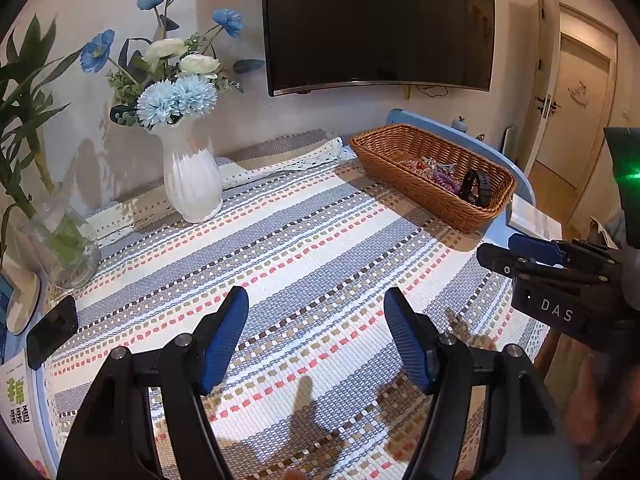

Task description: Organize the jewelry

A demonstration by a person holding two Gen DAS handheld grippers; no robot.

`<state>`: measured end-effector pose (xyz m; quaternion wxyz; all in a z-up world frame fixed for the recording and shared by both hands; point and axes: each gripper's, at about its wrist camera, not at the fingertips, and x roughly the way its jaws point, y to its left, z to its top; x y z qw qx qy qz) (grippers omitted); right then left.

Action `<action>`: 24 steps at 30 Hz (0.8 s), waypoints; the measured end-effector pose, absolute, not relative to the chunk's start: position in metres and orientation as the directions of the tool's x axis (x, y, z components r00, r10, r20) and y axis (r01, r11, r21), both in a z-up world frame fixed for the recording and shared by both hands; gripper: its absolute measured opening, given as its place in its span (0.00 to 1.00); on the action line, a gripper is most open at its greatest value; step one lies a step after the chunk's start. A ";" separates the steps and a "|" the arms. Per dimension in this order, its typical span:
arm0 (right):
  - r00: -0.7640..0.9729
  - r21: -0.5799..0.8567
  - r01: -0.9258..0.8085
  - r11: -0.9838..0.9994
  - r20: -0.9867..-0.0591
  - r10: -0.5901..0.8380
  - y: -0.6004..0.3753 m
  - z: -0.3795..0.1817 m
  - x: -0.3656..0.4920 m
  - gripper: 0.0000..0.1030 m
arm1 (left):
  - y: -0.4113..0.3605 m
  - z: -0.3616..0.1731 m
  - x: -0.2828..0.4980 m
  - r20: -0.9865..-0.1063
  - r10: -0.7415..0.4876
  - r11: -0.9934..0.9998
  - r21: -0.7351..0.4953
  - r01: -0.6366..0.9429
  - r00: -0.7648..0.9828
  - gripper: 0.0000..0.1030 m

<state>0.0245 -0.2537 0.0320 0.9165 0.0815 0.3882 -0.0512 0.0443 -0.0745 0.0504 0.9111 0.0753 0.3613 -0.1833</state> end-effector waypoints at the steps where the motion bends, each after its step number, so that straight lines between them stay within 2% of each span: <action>1: 0.693 0.110 0.156 0.982 -0.720 -0.030 -0.253 0.032 0.025 0.44 | -0.075 0.050 0.044 -0.686 -0.279 0.922 0.005 0.388 0.672 0.69; 24: 0.672 0.132 0.147 0.980 -0.740 -0.001 -0.252 0.023 0.026 0.45 | -0.069 0.046 0.040 -0.692 -0.267 0.929 0.000 0.369 0.671 0.69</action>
